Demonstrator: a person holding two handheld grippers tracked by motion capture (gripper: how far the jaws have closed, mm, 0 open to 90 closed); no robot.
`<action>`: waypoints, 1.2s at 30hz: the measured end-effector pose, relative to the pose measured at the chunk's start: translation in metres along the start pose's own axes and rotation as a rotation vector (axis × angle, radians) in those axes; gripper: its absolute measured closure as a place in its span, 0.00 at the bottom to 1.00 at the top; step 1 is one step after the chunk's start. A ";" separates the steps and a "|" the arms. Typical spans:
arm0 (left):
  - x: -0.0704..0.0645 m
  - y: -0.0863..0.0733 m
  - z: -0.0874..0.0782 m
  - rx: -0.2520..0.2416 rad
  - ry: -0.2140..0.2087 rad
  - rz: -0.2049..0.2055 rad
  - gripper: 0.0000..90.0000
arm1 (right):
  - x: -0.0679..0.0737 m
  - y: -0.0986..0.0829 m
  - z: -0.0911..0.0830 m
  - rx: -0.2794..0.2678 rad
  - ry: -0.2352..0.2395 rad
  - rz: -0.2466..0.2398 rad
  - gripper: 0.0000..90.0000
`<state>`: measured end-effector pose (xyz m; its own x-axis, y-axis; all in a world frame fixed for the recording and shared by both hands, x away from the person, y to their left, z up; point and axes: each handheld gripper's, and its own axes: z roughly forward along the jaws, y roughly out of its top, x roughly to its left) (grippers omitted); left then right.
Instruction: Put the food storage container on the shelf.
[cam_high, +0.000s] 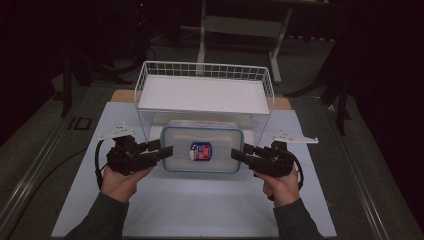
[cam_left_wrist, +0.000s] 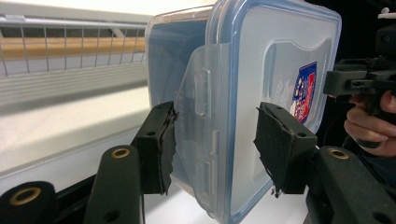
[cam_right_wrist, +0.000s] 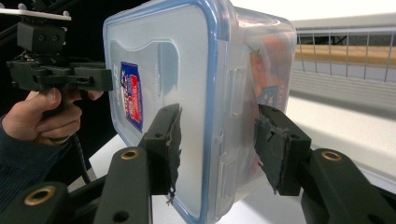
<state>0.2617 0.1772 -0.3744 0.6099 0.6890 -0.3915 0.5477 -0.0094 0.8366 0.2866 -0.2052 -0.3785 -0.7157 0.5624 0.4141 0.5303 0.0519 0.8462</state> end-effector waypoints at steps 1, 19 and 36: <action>0.000 0.001 0.000 -0.002 0.001 0.000 0.54 | 0.001 0.002 0.000 -0.002 0.000 -0.006 0.58; -0.009 0.032 -0.002 -0.056 -0.011 0.036 0.54 | 0.007 0.032 -0.012 -0.048 -0.014 -0.054 0.57; -0.006 0.062 -0.002 -0.103 -0.017 0.062 0.54 | 0.008 0.061 -0.013 -0.096 -0.023 -0.093 0.57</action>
<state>0.2911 0.1737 -0.3197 0.6509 0.6771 -0.3433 0.4476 0.0230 0.8940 0.3076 -0.2086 -0.3191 -0.7486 0.5775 0.3258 0.4157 0.0261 0.9091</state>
